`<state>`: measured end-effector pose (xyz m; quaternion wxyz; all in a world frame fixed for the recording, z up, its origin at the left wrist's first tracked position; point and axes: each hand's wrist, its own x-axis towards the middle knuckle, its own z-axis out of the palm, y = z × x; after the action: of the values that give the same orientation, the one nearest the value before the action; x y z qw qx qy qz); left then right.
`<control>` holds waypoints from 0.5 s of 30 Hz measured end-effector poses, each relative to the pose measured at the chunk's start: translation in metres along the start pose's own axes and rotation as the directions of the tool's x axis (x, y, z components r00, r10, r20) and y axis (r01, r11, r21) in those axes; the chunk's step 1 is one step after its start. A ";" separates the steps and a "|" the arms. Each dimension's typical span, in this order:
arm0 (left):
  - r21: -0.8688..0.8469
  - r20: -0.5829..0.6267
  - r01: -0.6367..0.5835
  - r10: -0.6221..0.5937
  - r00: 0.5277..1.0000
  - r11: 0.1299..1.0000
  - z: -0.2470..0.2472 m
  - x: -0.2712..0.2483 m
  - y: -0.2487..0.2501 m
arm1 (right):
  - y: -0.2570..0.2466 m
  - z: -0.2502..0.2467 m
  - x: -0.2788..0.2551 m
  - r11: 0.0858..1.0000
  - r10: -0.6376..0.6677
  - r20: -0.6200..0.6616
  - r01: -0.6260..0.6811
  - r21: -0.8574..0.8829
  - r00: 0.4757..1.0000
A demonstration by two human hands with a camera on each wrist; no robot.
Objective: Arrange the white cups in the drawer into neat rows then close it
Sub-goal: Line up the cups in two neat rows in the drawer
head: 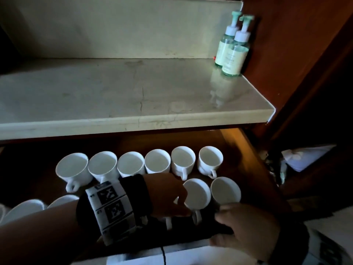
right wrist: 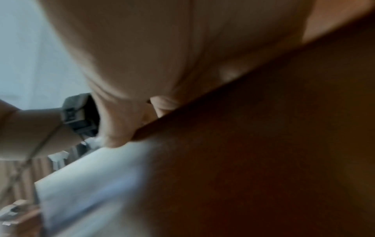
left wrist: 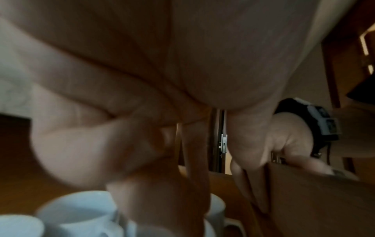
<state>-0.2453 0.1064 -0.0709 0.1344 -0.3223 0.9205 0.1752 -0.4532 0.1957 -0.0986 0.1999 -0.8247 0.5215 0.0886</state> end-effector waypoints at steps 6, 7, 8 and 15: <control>0.012 -0.017 0.152 -0.152 0.988 0.988 -0.009 -0.035 -0.011 | -0.036 0.017 0.019 0.996 -0.045 -0.123 0.035 -0.081 0.991; 0.004 -0.037 0.157 -0.157 0.987 0.988 -0.013 -0.041 -0.013 | -0.040 0.021 0.021 0.994 -0.035 -0.179 0.016 -0.107 0.983; -0.002 -0.057 0.153 -0.153 0.987 0.988 -0.017 -0.049 -0.016 | -0.047 0.023 0.023 0.994 -0.011 -0.215 -0.013 -0.108 0.977; -0.039 0.026 0.160 -0.159 0.987 0.986 0.011 -0.113 -0.026 | -0.091 0.030 0.053 0.988 -0.065 -0.247 0.027 -0.154 0.967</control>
<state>-0.1421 0.1537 -0.0466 0.1520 -0.3957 0.8863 0.1863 -0.3471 0.1989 -0.1226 0.0720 -0.8539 0.5151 0.0172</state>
